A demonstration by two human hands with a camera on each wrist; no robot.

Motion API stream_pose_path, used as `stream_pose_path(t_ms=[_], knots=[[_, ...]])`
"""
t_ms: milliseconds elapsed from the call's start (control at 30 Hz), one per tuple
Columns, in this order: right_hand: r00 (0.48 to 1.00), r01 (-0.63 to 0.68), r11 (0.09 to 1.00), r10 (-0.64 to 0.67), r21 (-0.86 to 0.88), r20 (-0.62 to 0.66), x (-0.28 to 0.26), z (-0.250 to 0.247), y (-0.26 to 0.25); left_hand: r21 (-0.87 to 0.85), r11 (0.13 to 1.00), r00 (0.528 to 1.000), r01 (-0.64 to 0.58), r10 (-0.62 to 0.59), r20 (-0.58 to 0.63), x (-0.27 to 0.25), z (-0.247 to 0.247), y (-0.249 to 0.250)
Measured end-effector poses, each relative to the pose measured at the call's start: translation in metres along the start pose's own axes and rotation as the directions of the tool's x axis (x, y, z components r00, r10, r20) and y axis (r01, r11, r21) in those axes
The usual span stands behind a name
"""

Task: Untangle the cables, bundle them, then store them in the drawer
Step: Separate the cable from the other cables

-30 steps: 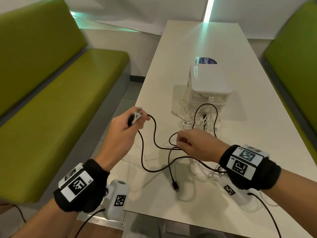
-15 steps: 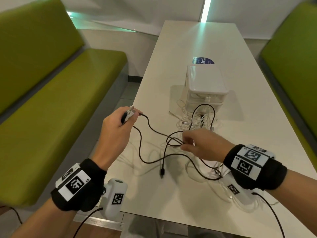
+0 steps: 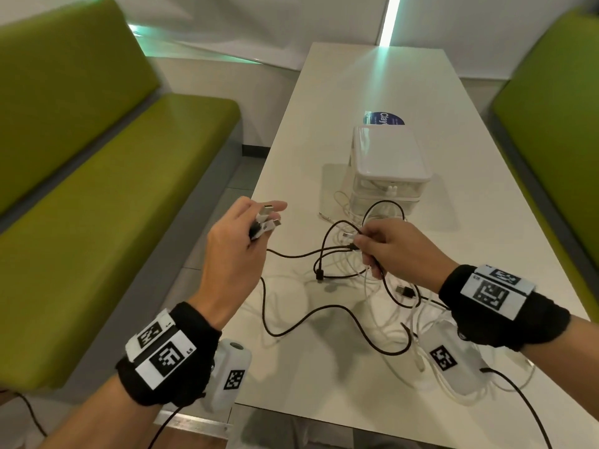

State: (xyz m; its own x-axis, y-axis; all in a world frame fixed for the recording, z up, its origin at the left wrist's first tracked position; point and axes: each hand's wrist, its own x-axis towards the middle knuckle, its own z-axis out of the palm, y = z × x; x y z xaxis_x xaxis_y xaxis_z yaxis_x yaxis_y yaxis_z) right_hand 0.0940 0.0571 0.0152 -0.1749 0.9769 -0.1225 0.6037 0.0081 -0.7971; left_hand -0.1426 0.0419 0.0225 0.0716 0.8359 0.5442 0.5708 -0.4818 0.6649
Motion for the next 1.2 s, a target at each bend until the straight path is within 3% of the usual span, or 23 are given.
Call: stream_pose_path(t_ms=[200, 300, 433, 533, 733, 833, 933, 1000, 1067, 1133, 1200], knots=[[0.996, -0.075, 0.969, 0.064, 0.237, 0.056, -0.004, 0.003, -0.010, -0.040, 0.988, 0.965, 0.147, -0.134, 0.227, -0.004, 0.022, -0.006], [0.994, -0.076, 0.941, 0.047, 0.329, 0.096, -0.006, 0.003, -0.015, -0.001, 0.991, 0.927, 0.133, -0.124, 0.354, -0.008, 0.028, -0.002], [0.986, -0.057, 0.904, -0.015, 0.423, 0.166, -0.007, 0.000, -0.022, 0.046, 0.999, 0.894, -0.002, -0.018, 0.447, -0.014, 0.037, 0.003], [0.986, -0.043, 0.907, -0.028, 0.418, 0.162, -0.006, -0.004, -0.023, 0.191, 0.982, 0.852, 0.004, -0.103, 0.514, -0.012, 0.041, 0.003], [0.997, -0.063, 0.948, 0.075, 0.313, -0.026, 0.000, -0.020, -0.010, 0.098, 0.979, 0.928, 0.182, -0.203, 0.311, 0.003, 0.015, -0.003], [0.997, -0.058, 0.960, 0.069, 0.275, -0.032, 0.001, -0.019, -0.003, 0.185, 0.967, 0.945, 0.175, -0.218, 0.245, 0.012, 0.006, -0.004], [0.997, -0.078, 0.963, 0.074, 0.256, 0.025, 0.000, -0.016, -0.002, 0.046, 0.972, 0.948, 0.230, -0.235, 0.217, 0.011, 0.007, -0.004], [0.993, -0.100, 0.983, 0.088, 0.154, 0.082, 0.001, -0.014, -0.004, -0.040, 0.968, 0.952, 0.249, -0.237, 0.196, 0.009, 0.008, 0.000], [0.990, -0.067, 0.972, 0.093, -0.227, 0.106, 0.001, -0.013, -0.002, -0.077, 0.969, 0.961, 0.236, -0.221, 0.164, 0.008, 0.008, 0.002], [0.992, -0.020, 0.789, 0.093, -0.614, 0.087, 0.001, -0.009, -0.001, -0.120, 0.969, 0.973, 0.216, -0.204, 0.107, 0.008, 0.007, 0.001], [0.999, -0.012, 0.706, 0.041, -0.708, 0.025, -0.003, -0.002, -0.001, -0.160, 0.968, 0.981, 0.192, -0.188, 0.041, 0.008, 0.004, -0.002]])
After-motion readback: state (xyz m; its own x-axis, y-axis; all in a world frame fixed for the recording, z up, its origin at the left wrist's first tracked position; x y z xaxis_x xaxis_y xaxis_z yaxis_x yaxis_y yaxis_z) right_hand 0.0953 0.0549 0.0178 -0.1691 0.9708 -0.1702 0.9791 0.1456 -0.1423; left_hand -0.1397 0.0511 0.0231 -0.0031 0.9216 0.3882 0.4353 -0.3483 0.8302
